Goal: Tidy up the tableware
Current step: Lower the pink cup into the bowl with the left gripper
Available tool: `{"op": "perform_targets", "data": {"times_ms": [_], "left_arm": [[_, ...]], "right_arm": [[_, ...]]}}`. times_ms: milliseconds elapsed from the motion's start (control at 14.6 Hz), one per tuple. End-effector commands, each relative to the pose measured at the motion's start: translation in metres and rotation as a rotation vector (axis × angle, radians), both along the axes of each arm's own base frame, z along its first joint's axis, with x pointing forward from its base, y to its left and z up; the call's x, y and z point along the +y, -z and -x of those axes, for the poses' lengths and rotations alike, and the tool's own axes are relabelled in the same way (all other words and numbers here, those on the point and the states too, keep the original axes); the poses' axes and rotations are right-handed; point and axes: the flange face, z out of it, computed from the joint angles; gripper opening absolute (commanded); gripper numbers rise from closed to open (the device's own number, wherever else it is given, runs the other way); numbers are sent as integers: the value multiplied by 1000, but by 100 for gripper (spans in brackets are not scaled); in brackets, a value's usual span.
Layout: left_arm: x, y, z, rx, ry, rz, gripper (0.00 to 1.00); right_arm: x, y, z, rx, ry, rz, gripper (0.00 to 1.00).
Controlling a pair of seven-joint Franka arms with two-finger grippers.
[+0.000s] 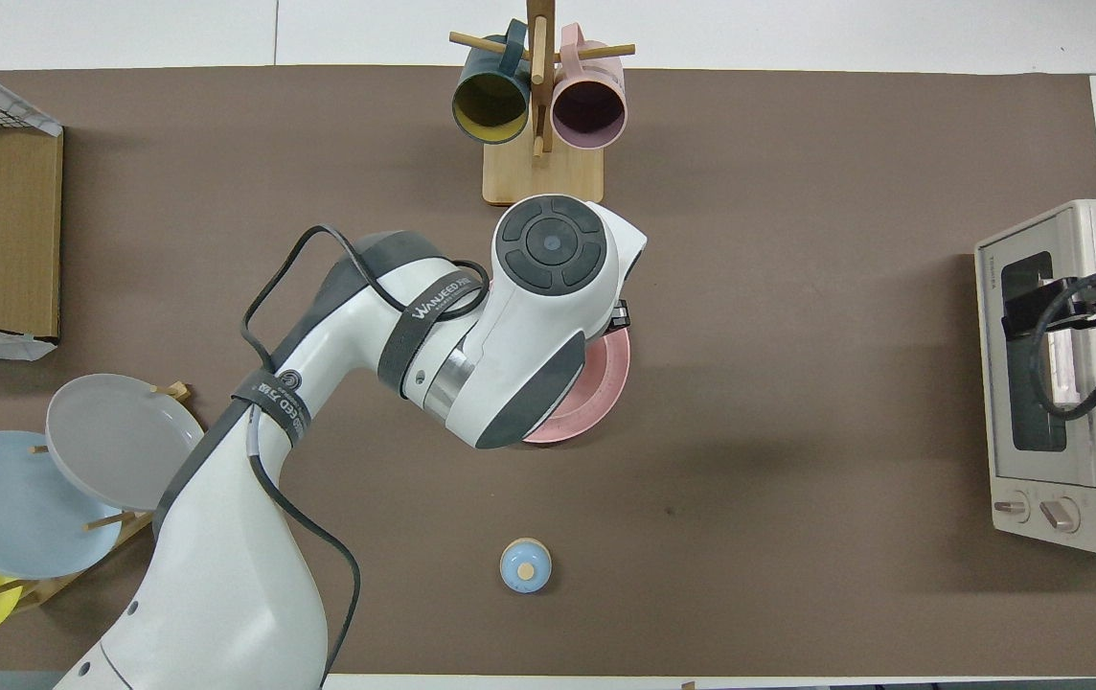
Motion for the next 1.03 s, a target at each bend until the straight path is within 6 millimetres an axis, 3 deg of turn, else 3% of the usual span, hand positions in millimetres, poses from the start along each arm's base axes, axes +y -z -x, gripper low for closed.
{"op": "perform_targets", "data": {"times_ms": [0,274,342,411,479,547,684,753,889,958], "left_arm": [[2,5,10,-41,-18,-15,0],[2,9,11,-50,-8,-23,0],[2,9,11,-50,-5,-23,6],[2,9,11,-51,-4,-24,43],[2,8,11,-52,-4,-23,90],[2,7,10,-52,-6,-23,100],[5,2,9,-50,-7,-28,100],[10,-14,9,-55,-9,-24,100],[36,-64,7,-56,-26,-36,100],[62,-92,-1,-51,-28,-47,100]], "right_arm": [[-1,-3,4,-9,-5,-23,100],[-2,-3,5,-10,-2,-23,100],[-2,-3,5,-10,-2,-23,100],[-3,-3,5,-10,-1,-23,100],[-5,-2,5,-8,4,-23,100],[-6,-3,5,-10,5,-23,100],[-6,-3,5,-10,7,-22,100],[-8,-3,5,-10,11,-22,100],[-10,-3,5,-10,15,-23,100],[-10,-2,5,-8,13,-23,100]]}}
